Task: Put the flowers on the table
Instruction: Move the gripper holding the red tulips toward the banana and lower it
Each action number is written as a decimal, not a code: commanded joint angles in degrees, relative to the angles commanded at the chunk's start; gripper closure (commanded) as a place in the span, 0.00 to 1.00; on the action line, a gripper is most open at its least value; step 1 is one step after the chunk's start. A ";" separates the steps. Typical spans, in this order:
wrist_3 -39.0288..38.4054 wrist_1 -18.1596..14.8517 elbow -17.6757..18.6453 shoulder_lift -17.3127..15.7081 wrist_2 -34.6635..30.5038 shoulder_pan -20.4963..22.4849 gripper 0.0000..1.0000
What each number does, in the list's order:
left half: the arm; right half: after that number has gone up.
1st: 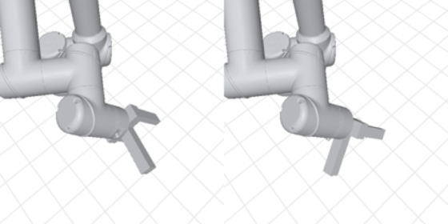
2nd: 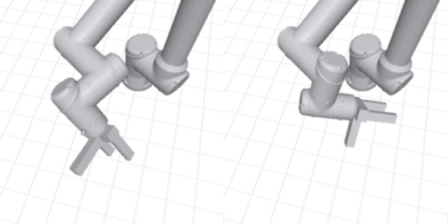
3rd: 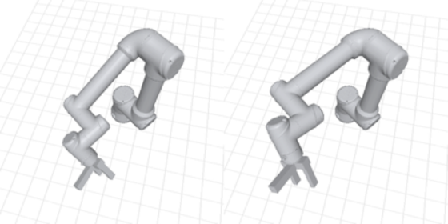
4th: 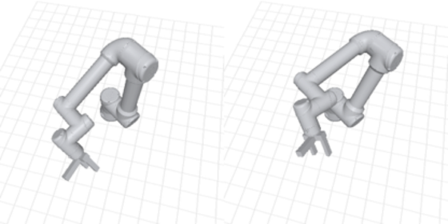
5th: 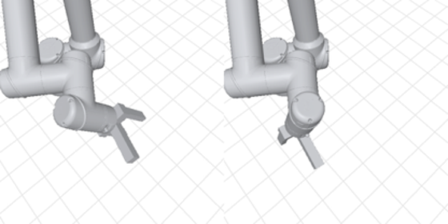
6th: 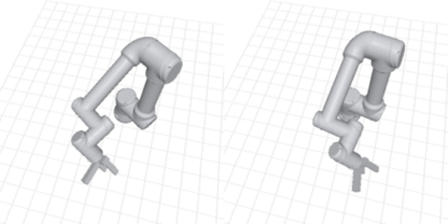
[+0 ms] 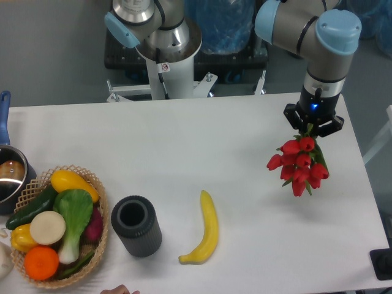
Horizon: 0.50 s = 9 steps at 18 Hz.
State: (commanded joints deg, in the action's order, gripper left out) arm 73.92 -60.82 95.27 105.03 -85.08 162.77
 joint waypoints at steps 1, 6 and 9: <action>0.00 0.00 0.09 0.00 0.00 0.00 0.94; 0.00 -0.18 -0.09 0.17 0.00 -0.26 0.92; -0.26 -0.09 1.13 1.05 0.00 -0.70 0.92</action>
State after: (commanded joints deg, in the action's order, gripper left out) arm 73.65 -60.91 96.41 106.08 -85.08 162.07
